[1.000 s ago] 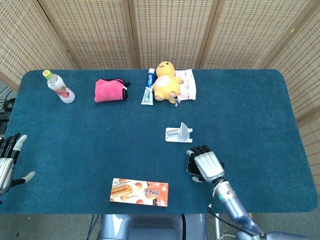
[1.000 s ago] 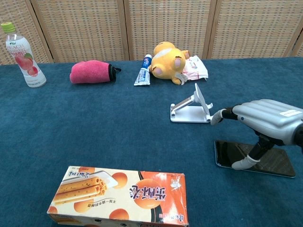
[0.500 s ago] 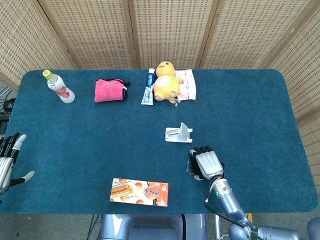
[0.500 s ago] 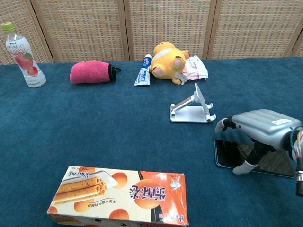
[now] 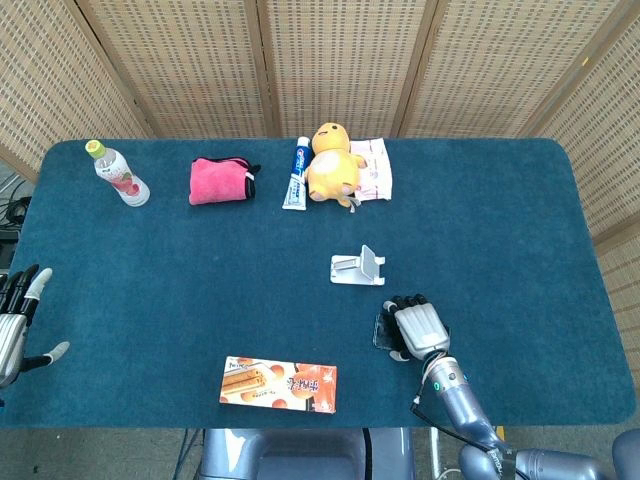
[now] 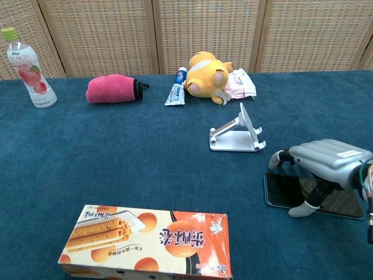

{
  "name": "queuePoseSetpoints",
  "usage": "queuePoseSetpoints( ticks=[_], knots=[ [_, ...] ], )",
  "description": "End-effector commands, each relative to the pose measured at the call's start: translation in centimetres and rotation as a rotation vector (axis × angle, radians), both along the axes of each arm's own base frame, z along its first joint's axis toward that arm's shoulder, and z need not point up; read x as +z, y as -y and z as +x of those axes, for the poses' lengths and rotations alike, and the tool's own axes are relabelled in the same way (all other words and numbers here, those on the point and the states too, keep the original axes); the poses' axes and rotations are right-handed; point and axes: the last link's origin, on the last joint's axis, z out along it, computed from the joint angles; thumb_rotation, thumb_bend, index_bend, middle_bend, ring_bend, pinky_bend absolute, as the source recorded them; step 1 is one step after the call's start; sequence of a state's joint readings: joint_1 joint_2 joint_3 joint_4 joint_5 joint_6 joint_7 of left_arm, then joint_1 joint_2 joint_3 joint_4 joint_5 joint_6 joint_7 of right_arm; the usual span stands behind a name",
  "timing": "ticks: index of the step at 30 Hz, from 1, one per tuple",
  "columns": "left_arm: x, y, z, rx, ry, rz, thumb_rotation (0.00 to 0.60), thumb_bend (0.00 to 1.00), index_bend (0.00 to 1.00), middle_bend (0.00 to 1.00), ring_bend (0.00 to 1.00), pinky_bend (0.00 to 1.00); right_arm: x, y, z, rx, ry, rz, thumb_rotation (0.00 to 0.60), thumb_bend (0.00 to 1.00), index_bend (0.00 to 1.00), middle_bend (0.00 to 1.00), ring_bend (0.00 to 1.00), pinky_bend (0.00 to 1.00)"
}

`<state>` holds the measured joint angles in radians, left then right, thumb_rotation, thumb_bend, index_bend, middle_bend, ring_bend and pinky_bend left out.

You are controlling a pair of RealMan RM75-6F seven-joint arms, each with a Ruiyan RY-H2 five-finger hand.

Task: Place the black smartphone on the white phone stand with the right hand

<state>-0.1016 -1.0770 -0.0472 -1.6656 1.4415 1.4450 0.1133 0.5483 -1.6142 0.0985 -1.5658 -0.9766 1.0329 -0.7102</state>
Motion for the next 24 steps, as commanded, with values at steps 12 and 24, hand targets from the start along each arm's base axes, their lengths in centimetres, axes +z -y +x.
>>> queuePoseSetpoints(
  ticks=[12,24],
  knots=[
    [-0.1,-0.1,0.0,0.001,0.003,0.000,0.600,0.00,0.00,0.00,0.00,0.00,-0.2,0.0,-0.3,0.015,0.002,0.018,0.600,0.40,0.38,0.51,0.46,0.22],
    [0.0,0.0,0.0,0.000,0.005,0.002,0.600,0.00,0.00,0.00,0.00,0.00,1.0,-0.4,0.4,0.077,0.090,-0.012,0.600,0.47,0.43,0.55,0.48,0.23]
  ],
)
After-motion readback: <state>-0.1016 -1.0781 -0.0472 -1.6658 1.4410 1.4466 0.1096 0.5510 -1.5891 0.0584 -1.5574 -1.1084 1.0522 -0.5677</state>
